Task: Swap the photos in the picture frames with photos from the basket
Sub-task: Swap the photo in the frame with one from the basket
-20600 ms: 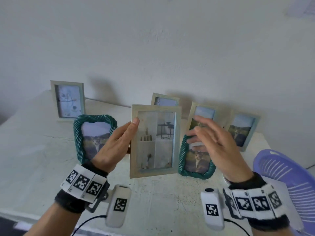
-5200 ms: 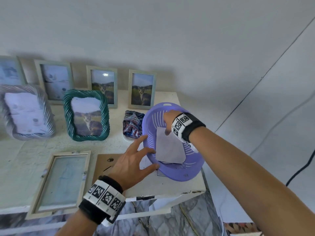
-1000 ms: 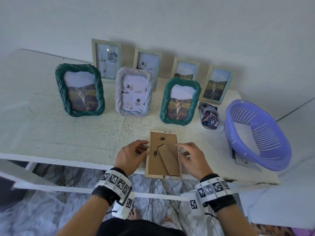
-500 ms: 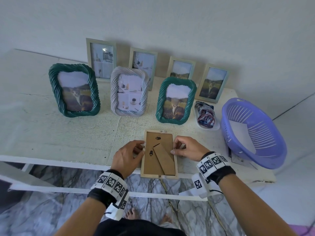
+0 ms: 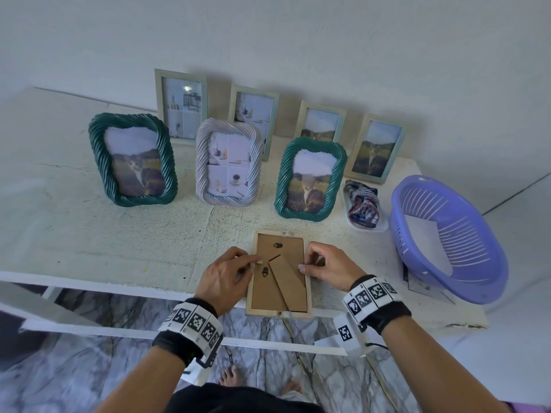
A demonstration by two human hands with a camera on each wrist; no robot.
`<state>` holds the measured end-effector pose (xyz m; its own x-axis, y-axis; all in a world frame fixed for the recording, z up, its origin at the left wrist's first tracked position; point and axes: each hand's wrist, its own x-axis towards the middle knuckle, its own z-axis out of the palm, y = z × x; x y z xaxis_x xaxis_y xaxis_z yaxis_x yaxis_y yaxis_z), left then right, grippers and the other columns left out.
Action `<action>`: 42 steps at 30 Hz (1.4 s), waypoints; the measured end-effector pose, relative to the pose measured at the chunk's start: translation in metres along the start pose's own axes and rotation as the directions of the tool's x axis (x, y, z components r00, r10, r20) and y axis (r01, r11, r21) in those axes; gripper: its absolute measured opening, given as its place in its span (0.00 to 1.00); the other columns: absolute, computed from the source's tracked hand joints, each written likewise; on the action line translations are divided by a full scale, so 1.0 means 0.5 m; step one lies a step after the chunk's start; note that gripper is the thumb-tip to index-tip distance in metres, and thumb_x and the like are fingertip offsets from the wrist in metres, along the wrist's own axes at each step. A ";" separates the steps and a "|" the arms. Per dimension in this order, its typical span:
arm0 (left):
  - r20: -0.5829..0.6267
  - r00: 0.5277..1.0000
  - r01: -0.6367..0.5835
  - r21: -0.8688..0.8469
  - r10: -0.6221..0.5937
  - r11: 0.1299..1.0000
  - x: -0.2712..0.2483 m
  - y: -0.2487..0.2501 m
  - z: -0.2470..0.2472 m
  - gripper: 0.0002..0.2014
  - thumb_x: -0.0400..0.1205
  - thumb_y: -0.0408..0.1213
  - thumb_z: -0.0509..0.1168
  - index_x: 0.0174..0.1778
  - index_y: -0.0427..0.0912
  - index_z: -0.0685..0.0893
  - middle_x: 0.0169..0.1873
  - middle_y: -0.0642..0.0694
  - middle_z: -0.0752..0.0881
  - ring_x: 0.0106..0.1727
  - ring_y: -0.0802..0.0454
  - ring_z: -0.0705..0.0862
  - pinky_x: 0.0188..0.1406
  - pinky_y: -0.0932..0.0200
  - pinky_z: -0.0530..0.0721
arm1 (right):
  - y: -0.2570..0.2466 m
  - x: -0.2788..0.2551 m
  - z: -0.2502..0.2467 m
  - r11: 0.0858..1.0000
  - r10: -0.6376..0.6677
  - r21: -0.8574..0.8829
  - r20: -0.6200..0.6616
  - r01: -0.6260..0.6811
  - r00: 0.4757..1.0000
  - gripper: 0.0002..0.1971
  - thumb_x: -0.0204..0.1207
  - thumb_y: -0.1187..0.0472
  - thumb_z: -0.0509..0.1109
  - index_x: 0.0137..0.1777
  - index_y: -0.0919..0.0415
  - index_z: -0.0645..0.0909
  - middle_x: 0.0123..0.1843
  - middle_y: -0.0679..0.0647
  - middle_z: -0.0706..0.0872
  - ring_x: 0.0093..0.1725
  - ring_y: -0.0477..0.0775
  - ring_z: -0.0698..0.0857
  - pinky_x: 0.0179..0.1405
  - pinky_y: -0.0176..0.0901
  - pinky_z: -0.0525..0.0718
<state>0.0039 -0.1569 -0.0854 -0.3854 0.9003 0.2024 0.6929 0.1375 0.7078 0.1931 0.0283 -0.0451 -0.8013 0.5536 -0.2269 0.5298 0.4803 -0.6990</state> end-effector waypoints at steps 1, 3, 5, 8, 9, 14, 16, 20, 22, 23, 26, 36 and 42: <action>0.003 1.000 0.003 -0.007 -0.003 1.000 0.001 0.000 -0.001 0.14 0.82 0.45 0.62 0.60 0.52 0.89 0.46 0.57 0.81 0.36 0.66 0.79 0.34 0.75 0.73 | 0.000 -0.001 0.000 1.000 -0.001 -0.001 -0.002 0.001 1.000 0.11 0.74 0.57 0.78 0.37 0.54 0.76 0.37 0.44 0.83 0.35 0.42 0.79 0.39 0.36 0.77; 0.007 1.000 0.008 -0.007 -0.008 1.000 0.002 -0.001 -0.002 0.12 0.83 0.43 0.64 0.59 0.53 0.89 0.46 0.57 0.81 0.36 0.67 0.79 0.35 0.75 0.73 | -0.002 -0.002 0.000 1.000 -0.005 -0.006 0.000 0.005 1.000 0.11 0.74 0.57 0.77 0.37 0.52 0.76 0.36 0.44 0.83 0.35 0.42 0.78 0.39 0.37 0.77; 0.004 1.000 0.019 -0.005 -0.019 1.000 -0.001 0.000 -0.002 0.14 0.83 0.44 0.63 0.61 0.54 0.88 0.46 0.57 0.81 0.37 0.65 0.80 0.35 0.74 0.73 | -0.006 -0.002 -0.001 1.000 0.005 -0.023 0.005 -0.005 1.000 0.11 0.74 0.57 0.77 0.37 0.52 0.76 0.36 0.45 0.83 0.35 0.43 0.79 0.40 0.39 0.79; -0.001 0.999 0.049 -0.020 -0.049 0.999 -0.002 0.001 -0.001 0.16 0.82 0.46 0.62 0.65 0.54 0.84 0.46 0.58 0.82 0.40 0.63 0.82 0.37 0.71 0.77 | -0.022 0.007 -0.003 0.995 0.010 -0.098 -0.090 -0.019 0.996 0.08 0.74 0.54 0.75 0.47 0.54 0.78 0.40 0.50 0.84 0.38 0.49 0.82 0.41 0.45 0.81; -0.002 0.998 0.066 -0.023 -0.066 0.998 -0.002 0.001 -0.001 0.16 0.83 0.44 0.64 0.66 0.53 0.83 0.45 0.58 0.82 0.41 0.63 0.82 0.39 0.68 0.78 | -0.028 0.013 -0.002 0.987 -0.017 -0.161 -0.149 -0.007 0.989 0.10 0.76 0.54 0.73 0.52 0.54 0.78 0.44 0.51 0.83 0.41 0.50 0.82 0.42 0.44 0.81; 0.022 0.991 0.136 -0.013 -0.135 0.991 -0.001 0.002 0.000 0.20 0.82 0.38 0.68 0.71 0.49 0.80 0.47 0.57 0.83 0.43 0.62 0.81 0.44 0.63 0.82 | -0.052 0.055 0.012 0.943 -0.081 -0.333 -0.155 0.025 0.985 0.24 0.81 0.61 0.64 0.78 0.57 0.71 0.57 0.55 0.74 0.50 0.52 0.79 0.54 0.42 0.80; 0.028 0.989 0.144 -0.018 -0.143 0.989 -0.001 0.002 0.000 0.20 0.82 0.38 0.68 0.71 0.48 0.80 0.47 0.57 0.82 0.43 0.62 0.81 0.44 0.66 0.79 | -0.054 0.063 0.017 0.941 -0.065 -0.338 -0.152 0.010 0.986 0.23 0.80 0.64 0.64 0.76 0.58 0.75 0.55 0.55 0.73 0.48 0.53 0.80 0.53 0.41 0.80; 0.032 0.989 0.145 -0.013 -0.144 0.989 0.002 0.002 0.000 0.20 0.82 0.37 0.68 0.72 0.47 0.81 0.47 0.59 0.81 0.43 0.63 0.80 0.42 0.77 0.73 | -0.050 0.057 0.021 0.941 -0.047 -0.338 -0.140 -0.003 0.989 0.24 0.77 0.68 0.65 0.74 0.58 0.77 0.58 0.58 0.73 0.52 0.56 0.80 0.57 0.42 0.80; 0.036 0.989 0.142 -0.006 -0.141 0.990 0.003 0.002 0.000 0.20 0.82 0.38 0.68 0.72 0.47 0.80 0.47 0.59 0.80 0.43 0.63 0.80 0.42 0.78 0.71 | -0.046 0.049 0.026 0.941 -0.059 -0.338 -0.132 0.011 0.989 0.24 0.77 0.68 0.66 0.74 0.58 0.77 0.59 0.58 0.73 0.56 0.59 0.79 0.62 0.45 0.80; 0.038 0.989 0.140 -0.002 -0.139 0.990 0.003 0.001 0.000 0.20 0.82 0.38 0.68 0.72 0.47 0.80 0.47 0.59 0.80 0.44 0.63 0.80 0.42 0.78 0.72 | -0.046 0.045 0.029 0.941 -0.059 -0.338 -0.123 0.014 0.991 0.24 0.77 0.68 0.65 0.74 0.57 0.77 0.59 0.58 0.72 0.57 0.60 0.78 0.63 0.46 0.79; 0.037 0.990 0.138 -0.002 -0.138 0.990 0.005 -0.001 -0.001 0.20 0.82 0.38 0.68 0.72 0.47 0.80 0.48 0.59 0.81 0.44 0.62 0.81 0.43 0.78 0.71 | -0.046 0.033 0.036 0.943 -0.036 -0.332 -0.095 0.002 0.995 0.24 0.78 0.68 0.64 0.74 0.53 0.78 0.62 0.57 0.69 0.59 0.59 0.73 0.65 0.43 0.74; 0.045 0.991 0.126 -0.019 -0.125 0.992 0.005 -0.002 -0.003 0.21 0.82 0.39 0.69 0.72 0.47 0.80 0.48 0.57 0.82 0.44 0.60 0.82 0.45 0.70 0.78 | -0.051 -0.002 0.035 0.984 -0.016 -0.178 -0.072 0.003 0.997 0.31 0.80 0.53 0.64 0.82 0.42 0.61 0.74 0.57 0.67 0.73 0.60 0.71 0.74 0.52 0.71; 0.049 0.990 0.134 -0.026 -0.133 0.991 0.005 -0.001 -0.006 0.21 0.82 0.38 0.69 0.72 0.48 0.80 0.48 0.56 0.83 0.45 0.59 0.83 0.47 0.61 0.83 | -0.064 -0.101 0.080 0.988 0.036 -0.154 0.115 -0.018 0.993 0.53 0.69 0.35 0.74 0.82 0.31 0.38 0.87 0.53 0.35 0.85 0.53 0.43 0.81 0.58 0.57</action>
<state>0.0009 -0.1561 -0.0831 -0.4439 0.8930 0.0735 0.6185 0.2461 0.7463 0.2058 -0.0422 -0.0383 -0.8081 0.4889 -0.3285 0.5808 0.5690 -0.5821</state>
